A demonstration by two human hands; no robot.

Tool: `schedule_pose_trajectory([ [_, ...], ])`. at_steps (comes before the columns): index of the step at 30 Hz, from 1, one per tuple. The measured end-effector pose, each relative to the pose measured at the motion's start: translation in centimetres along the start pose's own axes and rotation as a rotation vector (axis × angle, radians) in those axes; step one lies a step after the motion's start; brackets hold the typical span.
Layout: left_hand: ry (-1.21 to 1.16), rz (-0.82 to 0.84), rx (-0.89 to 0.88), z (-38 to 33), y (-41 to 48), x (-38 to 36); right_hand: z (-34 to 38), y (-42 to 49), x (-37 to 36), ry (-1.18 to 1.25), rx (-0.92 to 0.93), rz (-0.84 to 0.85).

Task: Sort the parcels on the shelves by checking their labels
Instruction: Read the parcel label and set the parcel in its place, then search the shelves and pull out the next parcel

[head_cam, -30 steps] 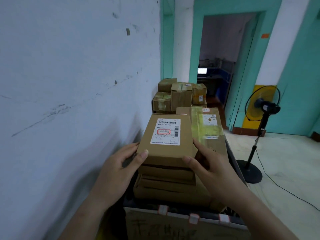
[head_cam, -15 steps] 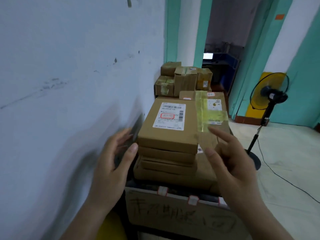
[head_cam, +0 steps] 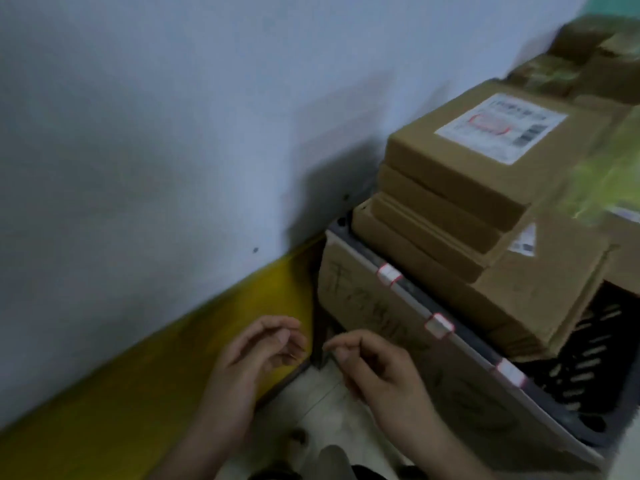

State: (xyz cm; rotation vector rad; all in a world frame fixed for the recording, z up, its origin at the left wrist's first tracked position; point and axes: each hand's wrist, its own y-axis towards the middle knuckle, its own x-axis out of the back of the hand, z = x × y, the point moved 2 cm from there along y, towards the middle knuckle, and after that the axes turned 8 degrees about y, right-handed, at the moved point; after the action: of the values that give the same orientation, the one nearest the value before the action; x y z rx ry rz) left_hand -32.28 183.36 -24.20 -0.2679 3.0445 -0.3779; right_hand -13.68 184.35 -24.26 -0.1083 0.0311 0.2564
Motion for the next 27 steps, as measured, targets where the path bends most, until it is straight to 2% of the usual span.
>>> schedule_pose_trajectory([
  [3, 0.0, -0.161, 0.121, 2.6, -4.6, 1.1, -2.0, -0.6, -0.5, 0.082, -0.179, 0.117],
  [6, -0.05, -0.3, 0.195, 4.1, -9.3, 2.6, -2.7, -1.2, -2.5, 0.127, -0.269, 0.228],
  [13, -0.218, -0.684, 0.08, 5.5, -21.0, 8.2, -1.0, -5.8, -11.2, 0.096, -0.267, 0.557],
  [16, -0.296, -0.791, 0.065, 7.2, -26.8, 9.8, -0.9, -9.4, -14.9, 0.06, -0.243, 0.675],
  [23, -0.402, -1.057, 0.024, 12.0, -42.8, 14.3, -4.1, -20.7, -24.3, -0.004, -0.304, 0.91],
  [27, -0.434, -1.276, -0.028, 13.7, -50.5, 16.1, -6.0, -28.6, -30.2, -0.088, -0.334, 1.151],
])
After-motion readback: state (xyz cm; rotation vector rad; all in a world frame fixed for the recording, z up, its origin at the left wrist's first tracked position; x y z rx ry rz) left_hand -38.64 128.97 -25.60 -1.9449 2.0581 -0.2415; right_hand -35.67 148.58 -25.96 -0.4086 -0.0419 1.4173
